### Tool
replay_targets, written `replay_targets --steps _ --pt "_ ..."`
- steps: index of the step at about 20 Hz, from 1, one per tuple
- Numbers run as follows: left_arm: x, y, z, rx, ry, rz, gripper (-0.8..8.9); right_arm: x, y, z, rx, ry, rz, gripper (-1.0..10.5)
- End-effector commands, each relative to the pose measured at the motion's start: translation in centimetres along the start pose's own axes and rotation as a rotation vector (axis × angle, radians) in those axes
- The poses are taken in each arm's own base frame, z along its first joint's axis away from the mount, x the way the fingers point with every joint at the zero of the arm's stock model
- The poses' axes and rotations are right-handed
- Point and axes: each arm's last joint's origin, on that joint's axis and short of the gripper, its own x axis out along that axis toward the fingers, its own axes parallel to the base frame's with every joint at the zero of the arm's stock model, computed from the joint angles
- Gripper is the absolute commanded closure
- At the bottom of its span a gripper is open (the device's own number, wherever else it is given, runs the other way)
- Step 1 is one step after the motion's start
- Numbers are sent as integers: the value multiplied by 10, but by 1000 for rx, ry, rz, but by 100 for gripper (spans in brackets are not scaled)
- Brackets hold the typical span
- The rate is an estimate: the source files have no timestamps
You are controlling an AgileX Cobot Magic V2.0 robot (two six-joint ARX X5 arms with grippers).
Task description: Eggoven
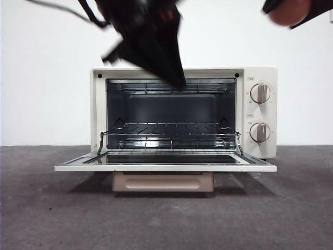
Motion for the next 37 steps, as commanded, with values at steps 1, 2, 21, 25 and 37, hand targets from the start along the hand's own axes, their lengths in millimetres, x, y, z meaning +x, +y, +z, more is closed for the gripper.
replay_targets --steps 1,2,21,25,37 --pt "-34 4 6 -6 -107 25 806 19 2 9 -8 -2 5 944" --pt "-50 7 6 -14 -148 39 806 30 1 11 -7 6 4 944" --pt "-156 27 -136 -236 -345 230 807 196 -21 7 -2 -86 -83 944" --pt "-162 22 -141 -229 -362 231 807 208 -26 1 2 -70 -115 944" --pt "-163 21 -142 -234 -366 230 807 212 -28 -2 3 -64 -134 843"
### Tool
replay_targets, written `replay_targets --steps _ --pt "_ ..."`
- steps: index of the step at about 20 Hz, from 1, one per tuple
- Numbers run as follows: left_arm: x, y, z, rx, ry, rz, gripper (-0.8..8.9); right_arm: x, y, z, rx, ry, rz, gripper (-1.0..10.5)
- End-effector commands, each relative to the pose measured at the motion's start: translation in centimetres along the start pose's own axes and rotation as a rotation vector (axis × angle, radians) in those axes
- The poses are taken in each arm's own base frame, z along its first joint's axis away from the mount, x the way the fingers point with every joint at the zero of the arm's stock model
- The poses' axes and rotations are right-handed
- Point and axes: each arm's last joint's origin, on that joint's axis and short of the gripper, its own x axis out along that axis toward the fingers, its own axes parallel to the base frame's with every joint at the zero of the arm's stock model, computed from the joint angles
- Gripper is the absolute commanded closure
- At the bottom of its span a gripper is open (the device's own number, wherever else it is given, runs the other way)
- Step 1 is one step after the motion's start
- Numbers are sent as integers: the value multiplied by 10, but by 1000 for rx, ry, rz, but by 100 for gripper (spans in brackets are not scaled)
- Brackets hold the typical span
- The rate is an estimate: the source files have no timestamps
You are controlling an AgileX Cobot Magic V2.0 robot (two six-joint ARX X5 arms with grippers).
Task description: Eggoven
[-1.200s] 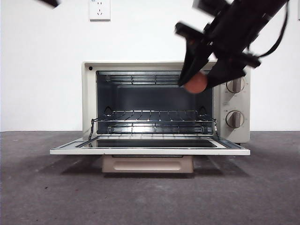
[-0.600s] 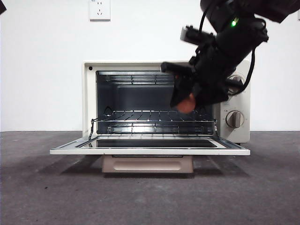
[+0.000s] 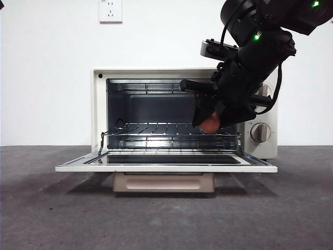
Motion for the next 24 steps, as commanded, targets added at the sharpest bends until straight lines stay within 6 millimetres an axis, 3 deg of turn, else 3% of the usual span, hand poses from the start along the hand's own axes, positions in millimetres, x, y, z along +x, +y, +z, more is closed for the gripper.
replay_targets --steps 1,3,15,20,24 --pt "0 -1 2 -4 -5 -7 807 5 4 1 -2 -5 4 755" --pt "0 -1 2 -4 -5 -7 807 5 4 1 1 -5 5 673" --pt "0 -1 2 -4 -6 -7 807 -2 5 6 14 -19 9 641" --pt "0 -1 3 -1 -13 -8 807 -19 6 15 14 -29 11 640" --pt "5 1 6 -2 -14 -6 807 -51 12 25 11 -35 25 640"
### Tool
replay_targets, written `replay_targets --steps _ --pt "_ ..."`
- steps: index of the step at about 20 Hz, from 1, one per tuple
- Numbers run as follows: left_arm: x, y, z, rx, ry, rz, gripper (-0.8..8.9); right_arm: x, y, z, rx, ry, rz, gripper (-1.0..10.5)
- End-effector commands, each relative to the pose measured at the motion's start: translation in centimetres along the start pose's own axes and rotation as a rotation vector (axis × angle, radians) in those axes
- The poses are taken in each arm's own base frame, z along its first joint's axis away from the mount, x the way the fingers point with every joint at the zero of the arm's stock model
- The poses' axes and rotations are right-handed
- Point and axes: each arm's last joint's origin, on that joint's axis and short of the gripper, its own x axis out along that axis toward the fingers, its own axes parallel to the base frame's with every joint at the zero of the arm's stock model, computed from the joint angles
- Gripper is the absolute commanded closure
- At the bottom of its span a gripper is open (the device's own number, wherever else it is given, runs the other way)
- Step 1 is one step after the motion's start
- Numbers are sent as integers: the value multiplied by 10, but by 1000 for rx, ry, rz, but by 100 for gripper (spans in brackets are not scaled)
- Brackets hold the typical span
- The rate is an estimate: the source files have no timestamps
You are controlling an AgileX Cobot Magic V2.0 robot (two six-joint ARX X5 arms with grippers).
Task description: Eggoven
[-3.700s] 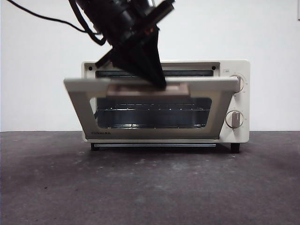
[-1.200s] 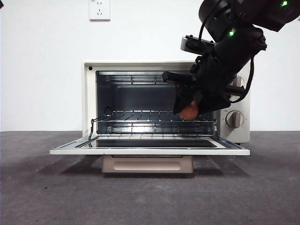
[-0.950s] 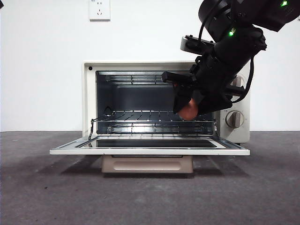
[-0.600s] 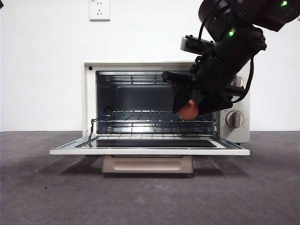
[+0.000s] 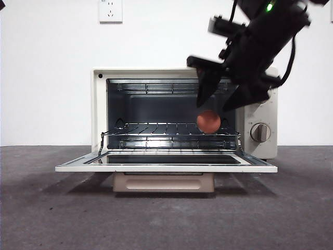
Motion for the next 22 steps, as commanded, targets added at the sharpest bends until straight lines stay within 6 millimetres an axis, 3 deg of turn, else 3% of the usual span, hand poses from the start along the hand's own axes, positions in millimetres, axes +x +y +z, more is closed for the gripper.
replay_targets --steps 1,4,7,13,17,22 --pt "7 2 7 -4 -15 -3 807 -24 11 13 1 -34 28 640" --pt "28 13 11 -30 -28 19 807 -69 19 22 -13 -67 65 640" --pt "60 33 4 -102 -4 3 807 -123 25 25 -27 -115 112 640" --pt "121 81 -12 -240 79 4 807 -208 13 15 -27 -194 146 640" --pt "161 103 -21 -294 120 -44 807 -240 5 4 -23 -230 146 641" --pt "196 120 -38 -321 167 -40 807 -259 0 -2 -15 -269 158 641"
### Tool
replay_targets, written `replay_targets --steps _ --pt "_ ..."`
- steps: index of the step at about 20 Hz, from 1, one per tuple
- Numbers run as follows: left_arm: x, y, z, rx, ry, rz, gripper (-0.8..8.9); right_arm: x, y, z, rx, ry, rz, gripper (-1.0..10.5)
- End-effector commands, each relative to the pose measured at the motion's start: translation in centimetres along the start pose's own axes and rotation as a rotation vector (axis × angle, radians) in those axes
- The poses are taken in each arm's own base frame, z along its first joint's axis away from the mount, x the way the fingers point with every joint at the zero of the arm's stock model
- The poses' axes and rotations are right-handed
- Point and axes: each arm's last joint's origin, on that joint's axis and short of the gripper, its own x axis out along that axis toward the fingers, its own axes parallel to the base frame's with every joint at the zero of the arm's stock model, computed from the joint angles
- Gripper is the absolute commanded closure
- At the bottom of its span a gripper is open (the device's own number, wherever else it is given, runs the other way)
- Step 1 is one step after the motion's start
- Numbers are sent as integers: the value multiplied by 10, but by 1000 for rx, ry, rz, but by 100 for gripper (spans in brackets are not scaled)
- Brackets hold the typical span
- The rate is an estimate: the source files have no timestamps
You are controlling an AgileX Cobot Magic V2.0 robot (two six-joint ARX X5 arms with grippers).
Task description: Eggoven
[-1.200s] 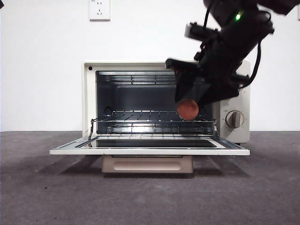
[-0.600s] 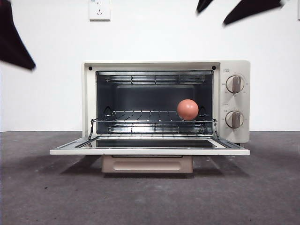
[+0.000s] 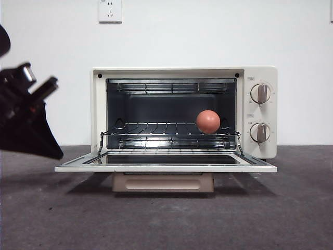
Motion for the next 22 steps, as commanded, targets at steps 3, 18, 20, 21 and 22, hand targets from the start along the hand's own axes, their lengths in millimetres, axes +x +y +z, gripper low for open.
replay_targets --steps 3,18,20,21,22 --pt "21 9 -2 -21 8 -28 807 -7 2 5 11 -25 11 641" --pt "37 0 -9 -22 74 -214 807 -6 1 5 11 -21 6 641" --pt "36 0 -4 -37 46 -255 807 -6 1 5 11 -21 6 641" --pt "35 0 -1 -47 23 -273 807 -6 1 5 11 -20 5 641" --pt "34 0 3 -60 2 -291 807 -6 1 4 13 -20 5 641"
